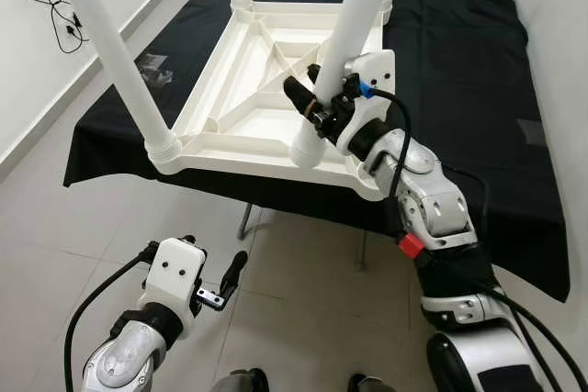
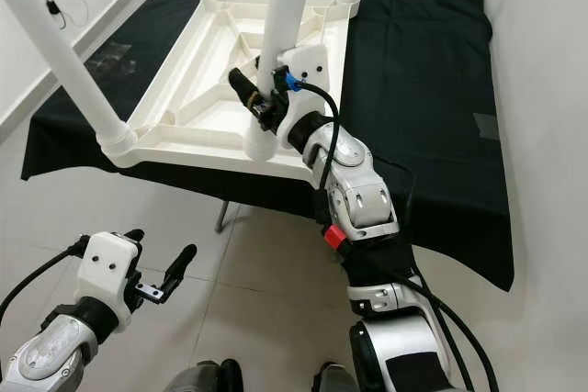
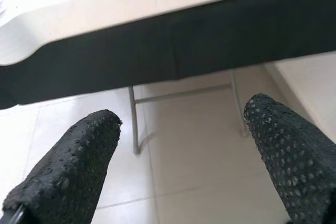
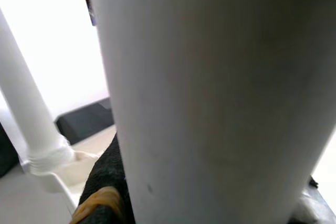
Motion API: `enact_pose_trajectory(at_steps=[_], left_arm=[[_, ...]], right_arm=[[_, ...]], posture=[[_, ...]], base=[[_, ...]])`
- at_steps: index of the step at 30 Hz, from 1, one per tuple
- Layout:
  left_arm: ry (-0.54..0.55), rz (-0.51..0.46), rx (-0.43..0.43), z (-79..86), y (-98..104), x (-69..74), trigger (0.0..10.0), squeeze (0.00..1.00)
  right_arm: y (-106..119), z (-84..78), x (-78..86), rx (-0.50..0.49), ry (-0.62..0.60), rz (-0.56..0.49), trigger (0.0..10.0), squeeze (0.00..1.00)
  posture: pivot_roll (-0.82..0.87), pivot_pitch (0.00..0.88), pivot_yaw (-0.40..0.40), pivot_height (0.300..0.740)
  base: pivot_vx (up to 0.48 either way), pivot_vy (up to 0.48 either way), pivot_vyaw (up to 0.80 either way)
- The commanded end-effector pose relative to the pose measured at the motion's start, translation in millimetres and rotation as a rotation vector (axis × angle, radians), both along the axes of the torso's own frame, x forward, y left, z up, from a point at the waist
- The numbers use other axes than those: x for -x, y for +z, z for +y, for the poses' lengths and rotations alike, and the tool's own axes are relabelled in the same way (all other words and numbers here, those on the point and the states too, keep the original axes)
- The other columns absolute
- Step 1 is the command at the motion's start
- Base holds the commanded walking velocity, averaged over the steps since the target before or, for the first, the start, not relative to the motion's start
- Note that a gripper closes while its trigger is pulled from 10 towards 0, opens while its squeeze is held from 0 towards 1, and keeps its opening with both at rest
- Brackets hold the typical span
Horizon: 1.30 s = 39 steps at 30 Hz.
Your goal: Building children table
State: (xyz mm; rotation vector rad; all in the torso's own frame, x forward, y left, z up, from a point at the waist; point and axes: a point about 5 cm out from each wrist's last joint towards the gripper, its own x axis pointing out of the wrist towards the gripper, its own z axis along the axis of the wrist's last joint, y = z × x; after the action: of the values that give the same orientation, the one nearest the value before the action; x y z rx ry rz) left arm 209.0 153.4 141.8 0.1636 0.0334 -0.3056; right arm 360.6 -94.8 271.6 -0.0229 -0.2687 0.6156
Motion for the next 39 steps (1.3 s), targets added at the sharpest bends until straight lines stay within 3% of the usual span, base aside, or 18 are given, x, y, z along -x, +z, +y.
enact_pose_trajectory(at_steps=[1, 3, 5, 6, 11, 13, 15, 16, 18, 21, 28, 34, 39], left_arm=[[0.007, 0.007, 0.037, 2.3, -3, 1.2, 10.0, 0.00], [-0.040, -0.011, 0.053, -3.0, -1, 2.5, 10.0, 0.00], [-0.083, -0.042, 0.013, -9.0, 2, 5.3, 10.0, 0.00], [-0.083, -0.042, 0.013, -9.0, 2, 5.3, 10.0, 0.00], [-0.136, -0.064, 0.017, -17.2, 4, 19.7, 10.0, 0.00], [-0.138, -0.066, 0.019, -17.6, 4, 22.3, 10.0, 0.00], [-0.151, -0.074, 0.025, -18.5, 5, 27.7, 10.0, 0.00], [-0.151, -0.074, 0.025, -18.5, 5, 27.7, 10.0, 0.00], [-0.162, -0.076, 0.040, -18.7, 6, 31.7, 10.0, 0.00], [-0.175, -0.074, 0.048, -18.8, 7, 36.3, 10.0, 0.00], [-0.185, -0.081, 0.043, -17.2, 9, 43.8, 10.0, 0.00], [-0.197, -0.090, 0.042, -18.1, 11, 47.1, 10.0, 0.00], [-0.207, -0.103, 0.044, -21.1, 14, 50.0, 10.0, 0.00]], right_arm=[[14, 3.1, -1.0, 0.018, 0.050, -0.075, 10.0, 0.00], [21, 4.5, -1.5, 0.086, 0.210, -0.094, 10.0, 0.00], [26, -5.0, -1.4, 0.134, 0.370, -0.084, 10.0, 0.00], [26, -5.0, -1.4, 0.134, 0.370, -0.084, 10.0, 0.00], [45, -38.6, 7.4, 0.138, 0.646, -0.096, 10.0, 0.00], [48, -44.0, 8.8, 0.130, 0.677, -0.091, 10.0, 0.00], [42, -57.7, 5.9, 0.252, 0.704, -0.055, 10.0, 0.00], [42, -57.7, 5.9, 0.252, 0.704, -0.055, 10.0, 0.00], [34, -68.0, 1.1, 0.358, 0.676, -0.012, 10.0, 0.00], [28, -81.6, -2.0, 0.406, 0.640, 0.029, 10.0, 0.00], [37, -104.3, 2.8, 0.364, 0.664, 0.023, 10.0, 0.00], [39, -105.7, 5.7, 0.367, 0.720, 0.021, 10.0, 0.00], [38, -97.8, 3.9, 0.359, 0.780, 0.016, 10.0, 0.00]], posture=[[0.05, 0.232, 0.016, 0.740], [0.06, 0.241, 0.004, 0.740], [0.07, 0.250, 0.000, 0.740], [0.07, 0.250, 0.000, 0.740], [0.08, 0.266, -0.004, 0.740], [0.08, 0.268, -0.003, 0.740], [0.09, 0.289, 0.007, 0.740], [0.09, 0.289, 0.007, 0.740], [0.09, 0.302, 0.013, 0.740], [0.10, 0.310, 0.020, 0.740], [0.10, 0.332, 0.039, 0.740], [0.10, 0.340, 0.038, 0.740], [0.10, 0.357, 0.027, 0.740]], base=[[0.000, 0.000, 0.00], [0.000, 0.000, 0.00], [0.000, 0.000, 0.00], [0.000, 0.000, 0.00], [0.000, 0.000, 0.00], [0.000, 0.000, 0.00], [0.000, 0.000, 0.00], [0.000, 0.000, 0.00], [0.000, 0.000, 0.00], [0.000, 0.000, 0.00], [0.000, 0.000, 0.00], [0.000, 0.000, 0.00], [0.000, 0.000, 0.00]])
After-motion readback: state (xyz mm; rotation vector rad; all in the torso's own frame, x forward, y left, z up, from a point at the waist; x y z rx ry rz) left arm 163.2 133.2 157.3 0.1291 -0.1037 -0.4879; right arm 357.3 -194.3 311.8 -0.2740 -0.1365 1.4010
